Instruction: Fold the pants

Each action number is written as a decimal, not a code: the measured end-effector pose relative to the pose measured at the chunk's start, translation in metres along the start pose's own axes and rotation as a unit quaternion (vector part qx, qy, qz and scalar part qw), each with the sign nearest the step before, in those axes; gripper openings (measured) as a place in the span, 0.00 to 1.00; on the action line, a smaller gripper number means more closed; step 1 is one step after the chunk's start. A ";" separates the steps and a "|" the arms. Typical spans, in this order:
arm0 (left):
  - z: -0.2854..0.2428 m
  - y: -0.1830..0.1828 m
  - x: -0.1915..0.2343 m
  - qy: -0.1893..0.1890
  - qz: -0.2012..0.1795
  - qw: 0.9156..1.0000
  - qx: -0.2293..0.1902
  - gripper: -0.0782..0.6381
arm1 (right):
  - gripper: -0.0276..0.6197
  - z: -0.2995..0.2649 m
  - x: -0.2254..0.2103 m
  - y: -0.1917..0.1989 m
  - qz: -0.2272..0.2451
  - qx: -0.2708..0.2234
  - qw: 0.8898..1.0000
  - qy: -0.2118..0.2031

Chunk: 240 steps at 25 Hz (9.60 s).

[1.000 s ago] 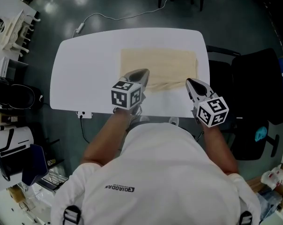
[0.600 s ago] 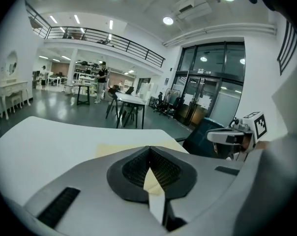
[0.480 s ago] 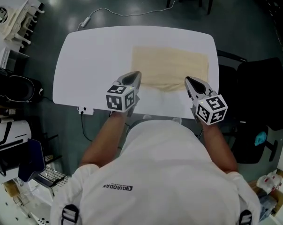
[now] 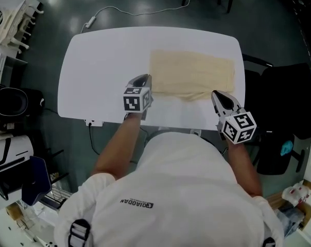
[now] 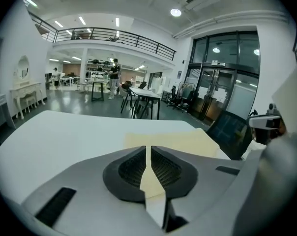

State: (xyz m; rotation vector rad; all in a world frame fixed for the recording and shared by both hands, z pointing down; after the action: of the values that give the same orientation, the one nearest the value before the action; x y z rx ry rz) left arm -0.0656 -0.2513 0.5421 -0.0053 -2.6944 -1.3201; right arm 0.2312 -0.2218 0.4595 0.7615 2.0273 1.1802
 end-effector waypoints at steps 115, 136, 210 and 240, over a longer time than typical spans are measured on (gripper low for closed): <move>-0.241 0.022 -0.462 0.066 -0.213 0.963 0.150 0.28 | 0.07 0.267 -0.245 0.119 -0.141 -0.024 0.986 0.089; -0.040 -0.060 -0.394 0.139 -0.077 0.987 -0.026 0.17 | 0.07 0.198 -0.185 0.056 -0.049 -0.064 0.996 -0.040; 0.256 0.087 -0.455 0.186 -0.055 0.977 -0.083 0.15 | 0.07 0.388 0.014 0.113 0.003 -0.092 0.993 -0.071; 0.262 0.094 -0.459 0.175 -0.075 0.978 -0.083 0.15 | 0.07 0.393 0.019 0.115 0.005 -0.091 0.993 -0.077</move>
State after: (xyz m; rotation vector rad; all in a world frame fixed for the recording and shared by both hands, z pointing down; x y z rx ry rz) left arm 0.3626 0.0401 0.3990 0.3831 -2.3220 -1.4297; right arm 0.5424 0.0403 0.4109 0.7480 1.7656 1.2527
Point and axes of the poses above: the fingertips, and each gripper's own axes: z backward along the fingers, x to its left, y out of its underside, the point moved 5 cm from there along z, backward along the fingers, and after that the axes turned 9 degrees about -y, right-handed, at the moved point
